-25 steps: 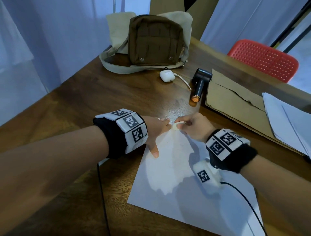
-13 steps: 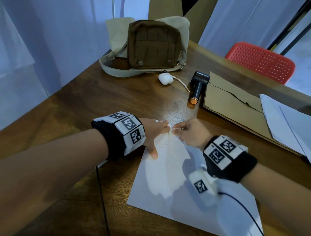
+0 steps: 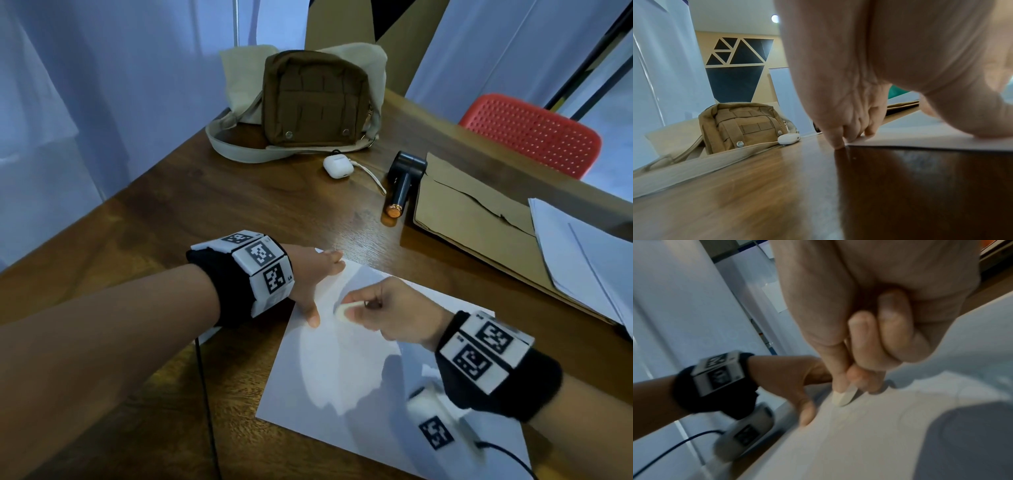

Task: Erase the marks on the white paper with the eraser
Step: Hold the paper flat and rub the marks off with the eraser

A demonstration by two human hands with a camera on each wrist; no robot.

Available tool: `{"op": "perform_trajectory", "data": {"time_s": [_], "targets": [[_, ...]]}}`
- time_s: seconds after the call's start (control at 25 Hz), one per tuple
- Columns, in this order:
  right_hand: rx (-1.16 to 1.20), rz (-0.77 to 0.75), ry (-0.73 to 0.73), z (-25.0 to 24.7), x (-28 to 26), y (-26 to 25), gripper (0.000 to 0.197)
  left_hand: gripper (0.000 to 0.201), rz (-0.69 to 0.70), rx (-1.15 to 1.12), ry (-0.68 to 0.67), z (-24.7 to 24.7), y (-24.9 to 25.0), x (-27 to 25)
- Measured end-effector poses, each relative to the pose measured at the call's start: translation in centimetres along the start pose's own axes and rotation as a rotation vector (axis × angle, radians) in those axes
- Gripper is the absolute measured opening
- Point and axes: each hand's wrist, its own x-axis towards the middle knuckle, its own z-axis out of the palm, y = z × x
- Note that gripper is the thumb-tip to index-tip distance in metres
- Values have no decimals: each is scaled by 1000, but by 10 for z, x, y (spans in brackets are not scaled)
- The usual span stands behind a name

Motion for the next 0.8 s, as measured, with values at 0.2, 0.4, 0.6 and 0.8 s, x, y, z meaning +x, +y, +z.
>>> {"op": "perform_trajectory", "data": {"time_s": [0.2, 0.4, 0.6, 0.8], "targets": [[-27, 65, 215, -33, 27, 6, 17, 102, 3, 34, -29, -6, 0, 2], [-61, -19, 118, -17, 8, 11, 16, 146, -20, 71, -54, -7, 12, 5], [-143, 9, 32, -24, 3, 3, 16, 121, -27, 3, -10, 3, 17, 9], [-195, -58, 221, -26, 19, 9, 15, 116, -49, -25, -23, 2, 19, 5]]}}
